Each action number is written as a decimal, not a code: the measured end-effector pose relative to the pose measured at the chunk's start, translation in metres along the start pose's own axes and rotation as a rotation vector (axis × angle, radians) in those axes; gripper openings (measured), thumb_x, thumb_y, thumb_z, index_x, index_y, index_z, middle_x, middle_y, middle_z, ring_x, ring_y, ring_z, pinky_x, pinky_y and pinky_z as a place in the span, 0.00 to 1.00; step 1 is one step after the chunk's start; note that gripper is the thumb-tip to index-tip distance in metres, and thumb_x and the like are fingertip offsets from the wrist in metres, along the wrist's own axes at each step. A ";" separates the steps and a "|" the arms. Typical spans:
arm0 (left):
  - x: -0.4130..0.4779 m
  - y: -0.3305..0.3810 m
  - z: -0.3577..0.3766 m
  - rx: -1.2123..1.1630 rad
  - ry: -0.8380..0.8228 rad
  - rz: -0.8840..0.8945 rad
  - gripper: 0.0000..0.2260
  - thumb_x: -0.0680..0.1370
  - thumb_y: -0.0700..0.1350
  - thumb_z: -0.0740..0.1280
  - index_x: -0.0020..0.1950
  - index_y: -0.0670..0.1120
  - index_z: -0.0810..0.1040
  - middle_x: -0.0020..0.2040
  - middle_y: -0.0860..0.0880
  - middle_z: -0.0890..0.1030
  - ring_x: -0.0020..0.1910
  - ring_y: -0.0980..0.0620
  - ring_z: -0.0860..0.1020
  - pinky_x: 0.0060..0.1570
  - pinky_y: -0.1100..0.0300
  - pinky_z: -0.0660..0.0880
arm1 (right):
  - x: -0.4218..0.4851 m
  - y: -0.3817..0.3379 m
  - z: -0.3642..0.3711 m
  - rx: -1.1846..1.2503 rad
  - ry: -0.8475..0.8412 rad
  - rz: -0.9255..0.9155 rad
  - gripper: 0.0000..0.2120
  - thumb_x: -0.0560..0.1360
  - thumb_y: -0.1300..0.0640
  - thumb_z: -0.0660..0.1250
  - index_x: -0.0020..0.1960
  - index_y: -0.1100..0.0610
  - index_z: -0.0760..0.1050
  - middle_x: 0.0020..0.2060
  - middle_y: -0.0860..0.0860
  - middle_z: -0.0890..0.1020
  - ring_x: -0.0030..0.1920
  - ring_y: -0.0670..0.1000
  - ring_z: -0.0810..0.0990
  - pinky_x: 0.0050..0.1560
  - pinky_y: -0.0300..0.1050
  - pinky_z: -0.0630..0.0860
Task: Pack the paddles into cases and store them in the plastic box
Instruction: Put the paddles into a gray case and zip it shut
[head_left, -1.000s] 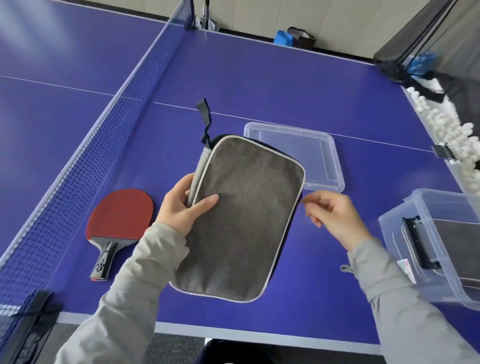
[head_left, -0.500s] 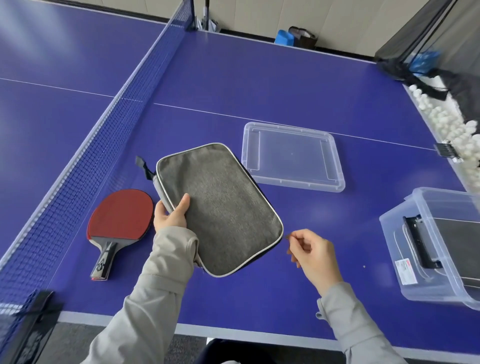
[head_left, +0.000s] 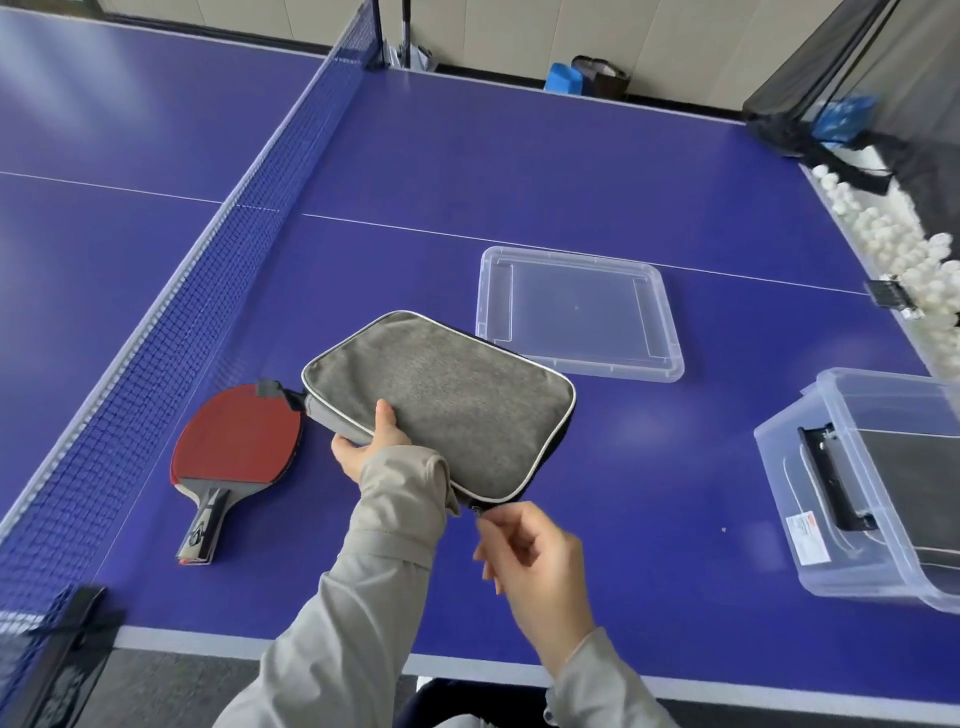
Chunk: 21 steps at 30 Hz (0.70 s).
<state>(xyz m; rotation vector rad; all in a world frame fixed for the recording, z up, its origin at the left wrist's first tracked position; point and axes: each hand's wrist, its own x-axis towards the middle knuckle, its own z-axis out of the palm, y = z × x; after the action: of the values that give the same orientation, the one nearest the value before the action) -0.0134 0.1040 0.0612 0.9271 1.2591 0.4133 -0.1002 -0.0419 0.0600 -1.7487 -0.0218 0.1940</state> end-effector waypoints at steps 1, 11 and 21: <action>-0.001 -0.001 0.000 0.005 -0.018 -0.013 0.19 0.74 0.49 0.70 0.61 0.44 0.71 0.49 0.48 0.75 0.47 0.48 0.74 0.51 0.59 0.68 | -0.001 0.000 0.000 0.043 0.004 0.030 0.11 0.74 0.65 0.67 0.38 0.50 0.78 0.28 0.51 0.81 0.25 0.46 0.74 0.27 0.37 0.71; 0.013 -0.015 -0.027 0.195 -0.616 -0.044 0.06 0.75 0.44 0.69 0.51 0.48 0.78 0.45 0.45 0.81 0.40 0.48 0.79 0.41 0.57 0.80 | 0.044 0.007 -0.098 0.490 0.104 0.345 0.23 0.76 0.46 0.57 0.63 0.61 0.73 0.50 0.54 0.81 0.47 0.51 0.79 0.47 0.45 0.74; -0.002 -0.056 -0.024 0.697 -0.598 0.149 0.37 0.71 0.50 0.74 0.75 0.54 0.58 0.69 0.49 0.68 0.67 0.47 0.69 0.64 0.51 0.68 | 0.027 0.004 -0.083 0.215 -0.079 0.286 0.13 0.80 0.57 0.59 0.47 0.48 0.82 0.45 0.45 0.85 0.46 0.40 0.82 0.45 0.32 0.75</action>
<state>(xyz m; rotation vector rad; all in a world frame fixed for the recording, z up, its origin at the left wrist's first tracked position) -0.0487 0.0782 0.0182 1.5973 0.7720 -0.2156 -0.0624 -0.1207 0.0669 -1.5238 0.1860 0.4582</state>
